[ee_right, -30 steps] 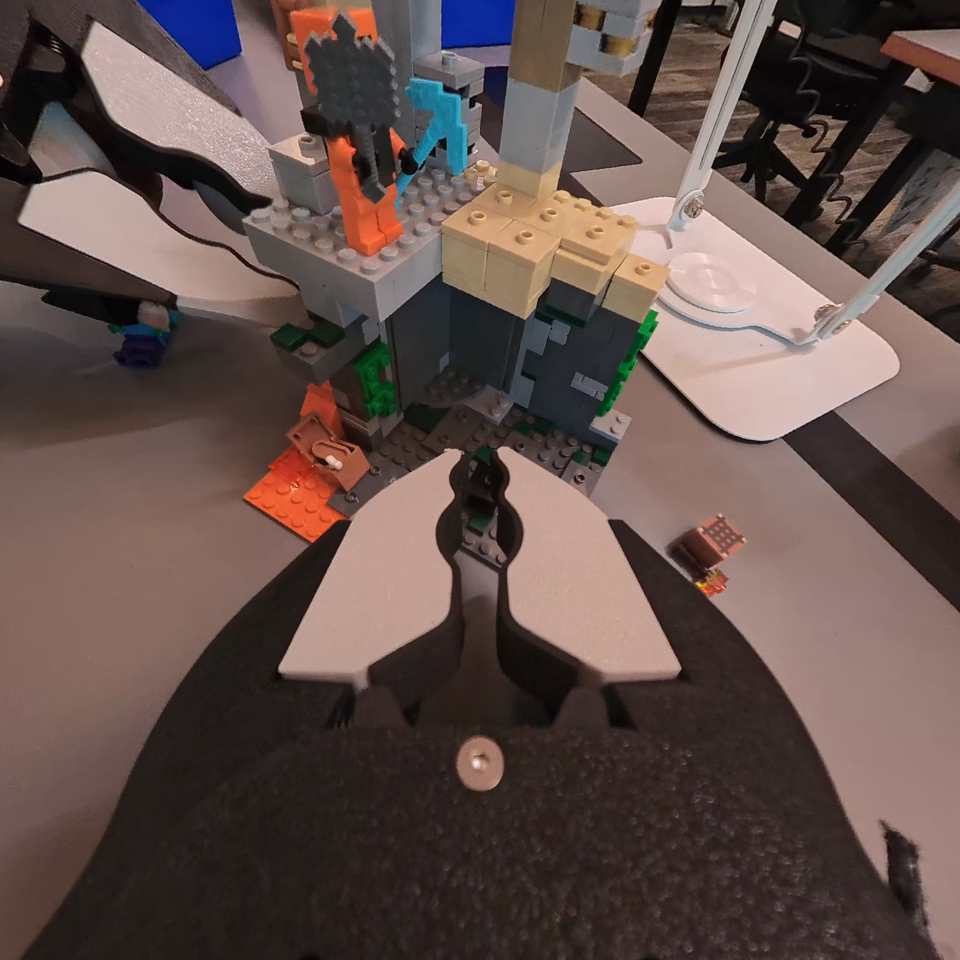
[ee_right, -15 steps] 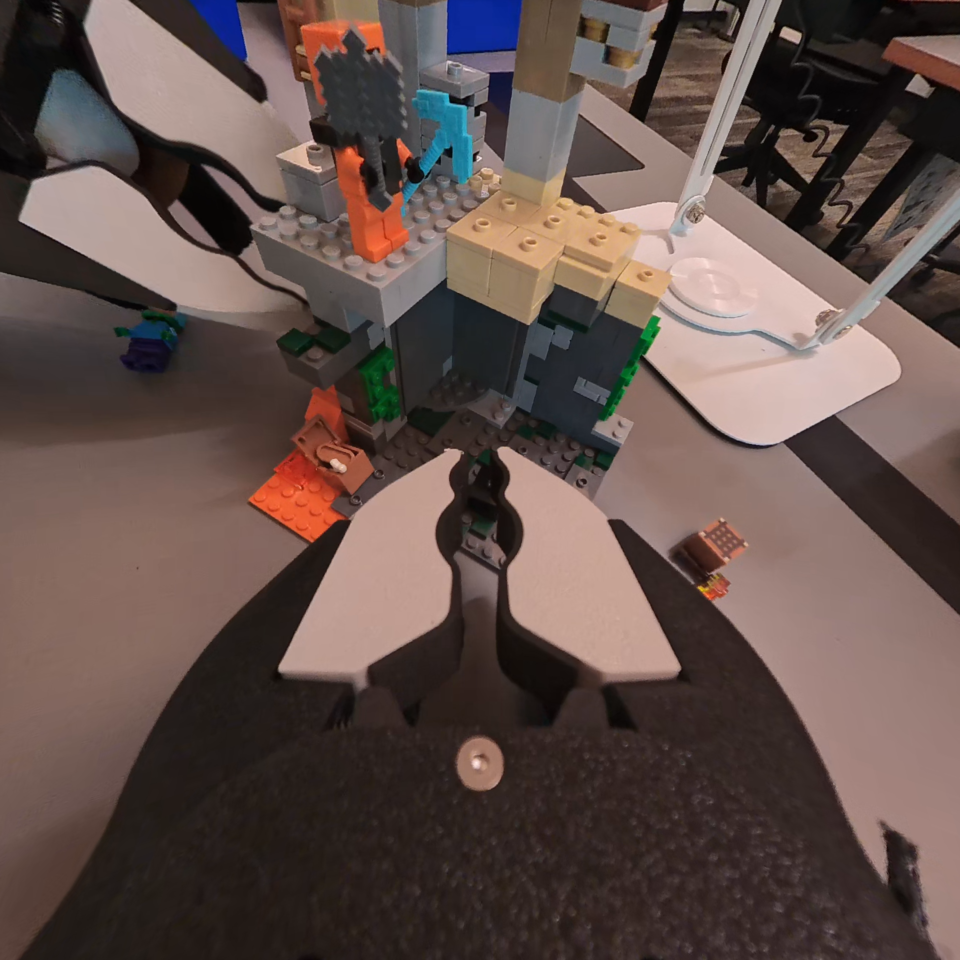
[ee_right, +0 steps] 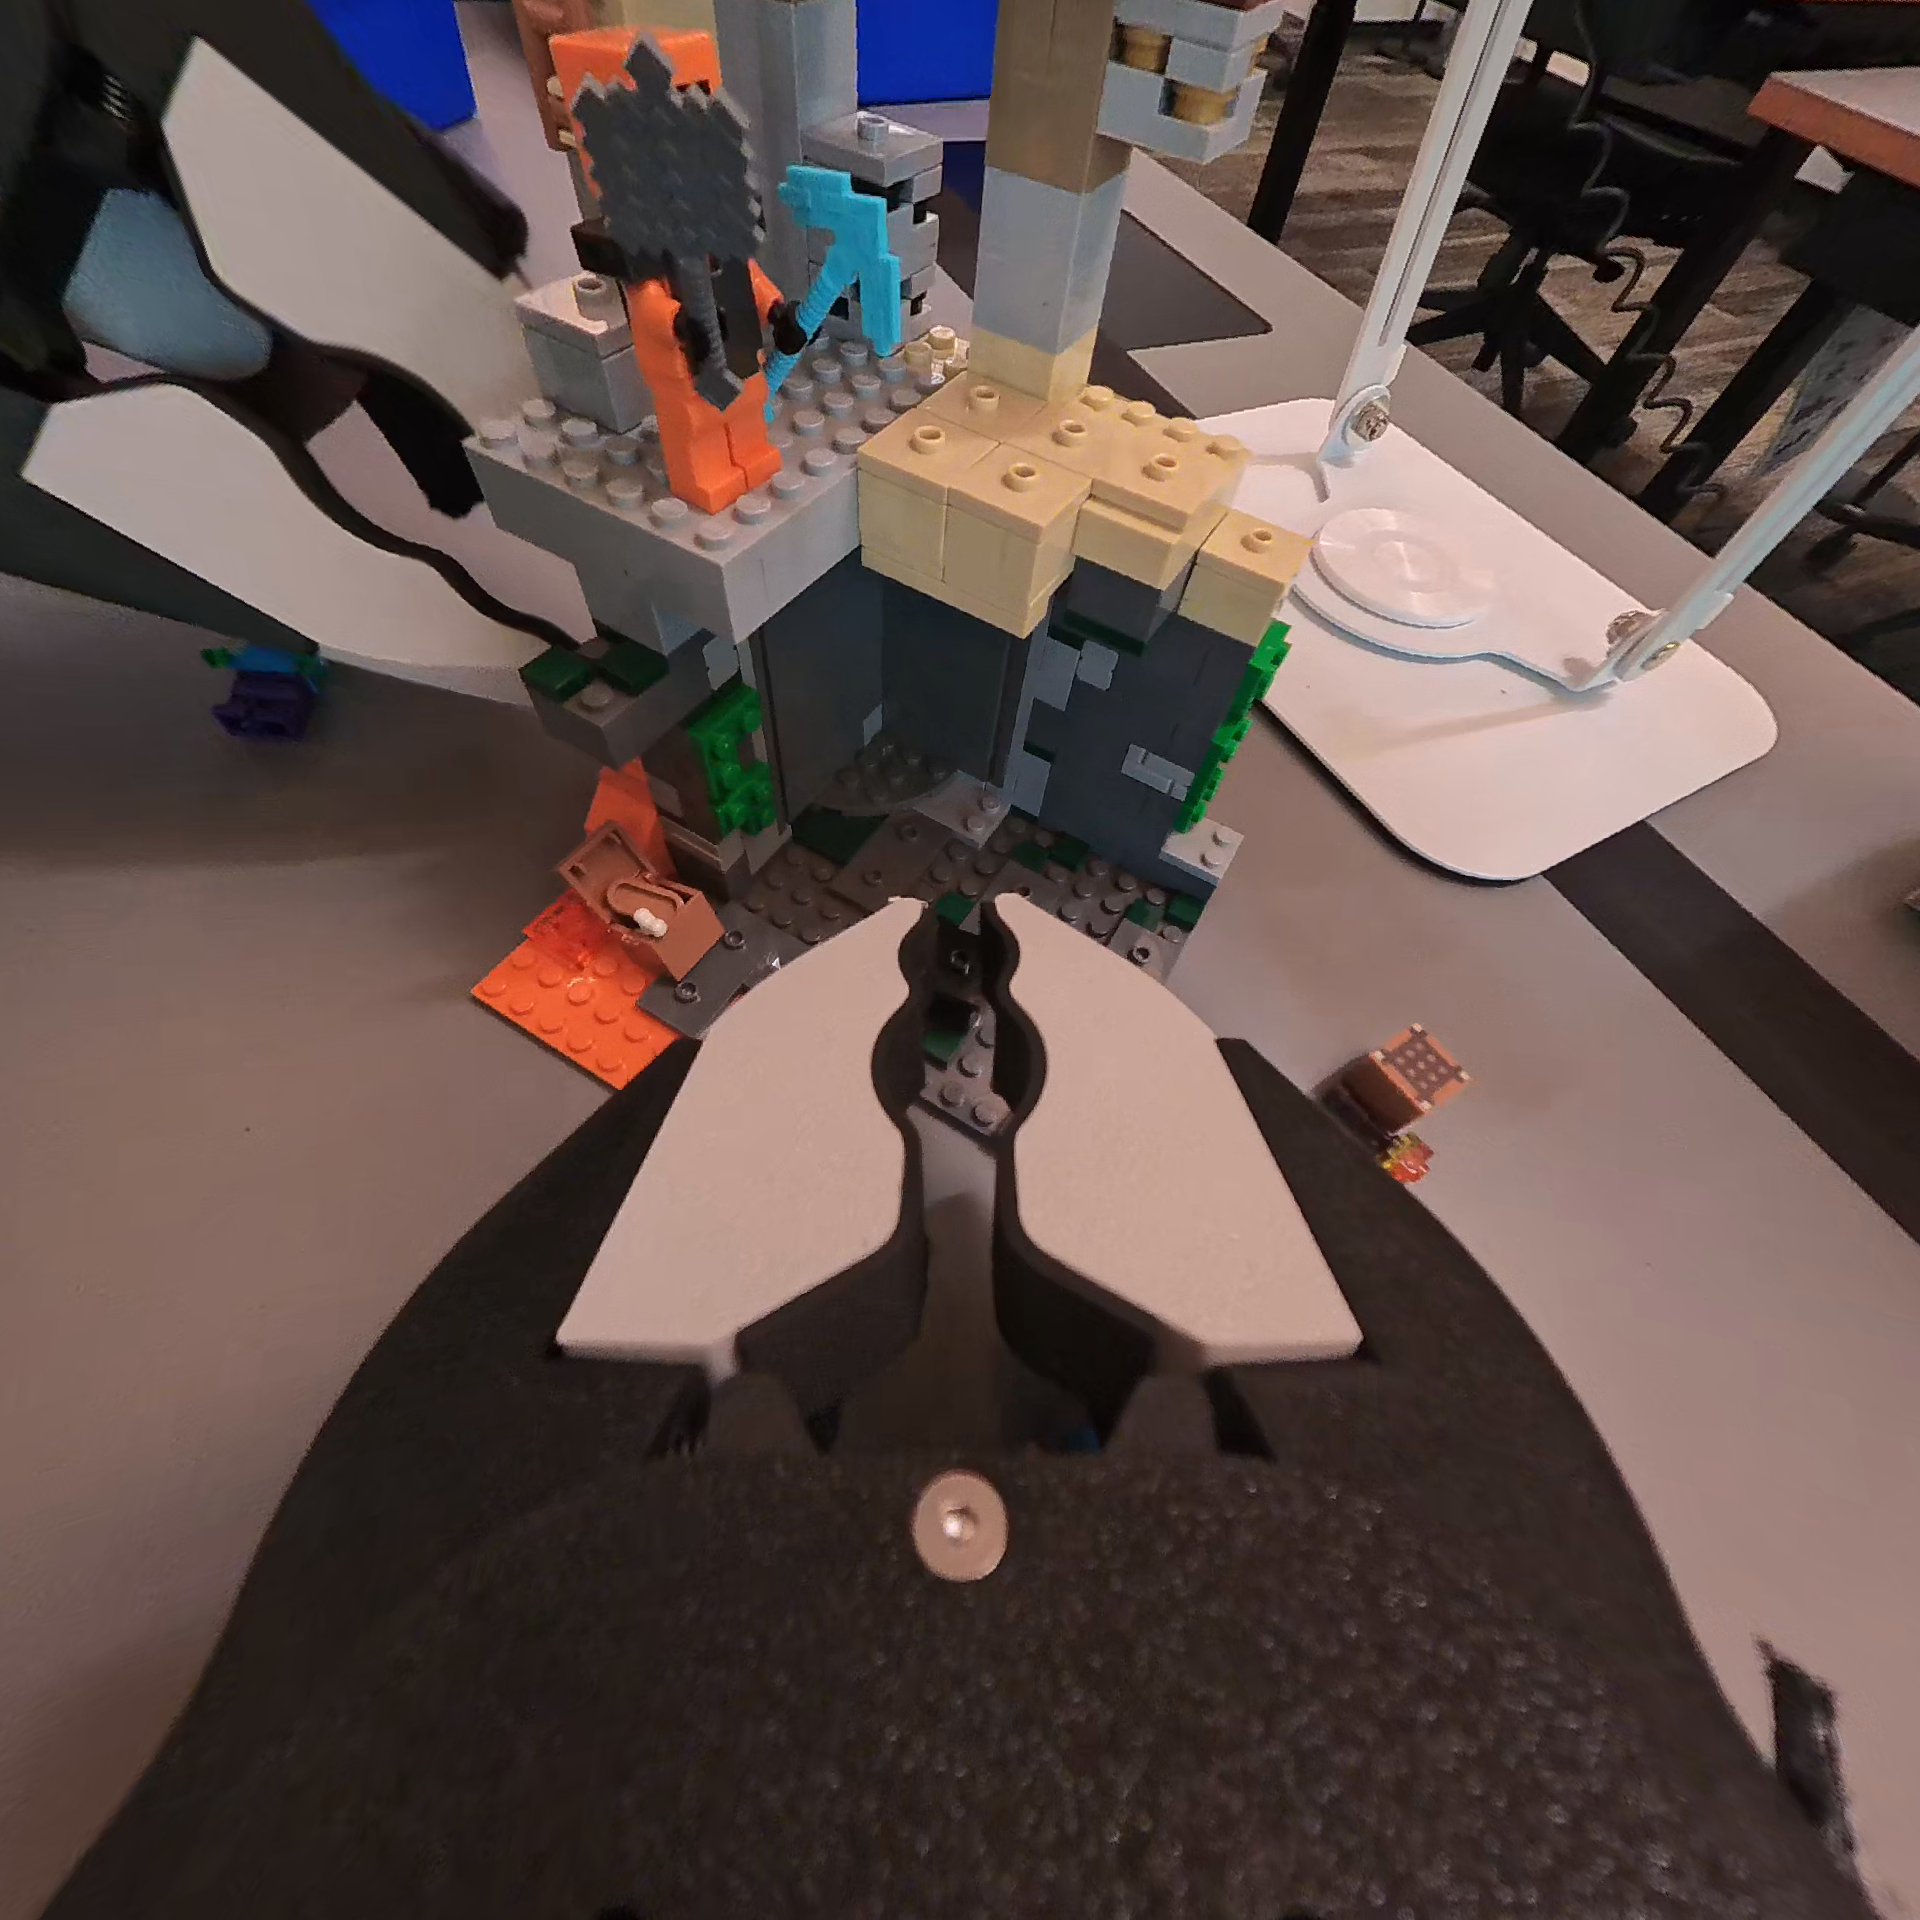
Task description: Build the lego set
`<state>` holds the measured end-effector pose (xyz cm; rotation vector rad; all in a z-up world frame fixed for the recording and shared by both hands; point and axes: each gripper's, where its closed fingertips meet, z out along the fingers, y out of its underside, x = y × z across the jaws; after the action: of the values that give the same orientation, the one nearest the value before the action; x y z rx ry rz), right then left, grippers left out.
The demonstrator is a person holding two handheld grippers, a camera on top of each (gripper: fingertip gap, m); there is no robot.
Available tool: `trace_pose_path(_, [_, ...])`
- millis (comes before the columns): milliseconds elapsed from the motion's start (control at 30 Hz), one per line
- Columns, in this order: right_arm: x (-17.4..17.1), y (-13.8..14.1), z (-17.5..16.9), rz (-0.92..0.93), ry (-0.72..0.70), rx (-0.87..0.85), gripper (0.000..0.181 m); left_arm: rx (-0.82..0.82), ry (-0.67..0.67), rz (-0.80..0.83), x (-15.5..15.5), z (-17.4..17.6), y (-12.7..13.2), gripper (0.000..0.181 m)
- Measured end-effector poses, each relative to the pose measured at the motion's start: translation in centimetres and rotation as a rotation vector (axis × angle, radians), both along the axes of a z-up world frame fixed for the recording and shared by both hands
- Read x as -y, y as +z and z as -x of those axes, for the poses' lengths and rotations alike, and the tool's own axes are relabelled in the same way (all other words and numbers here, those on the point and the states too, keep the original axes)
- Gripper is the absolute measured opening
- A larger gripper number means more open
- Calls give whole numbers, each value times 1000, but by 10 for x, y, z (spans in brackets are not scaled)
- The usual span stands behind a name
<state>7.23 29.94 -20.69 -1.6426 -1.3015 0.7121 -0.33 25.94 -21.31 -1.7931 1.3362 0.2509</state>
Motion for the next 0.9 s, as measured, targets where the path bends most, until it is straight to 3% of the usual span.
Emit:
trace_pose_path(167, [1,-1,1,-4,4,5,7,-5,17,-43,-5,4,5,33])
trace_pose_path(900, [2,-2,1,-6,4,11,7,-125,-57,-47,-12,5,0,27])
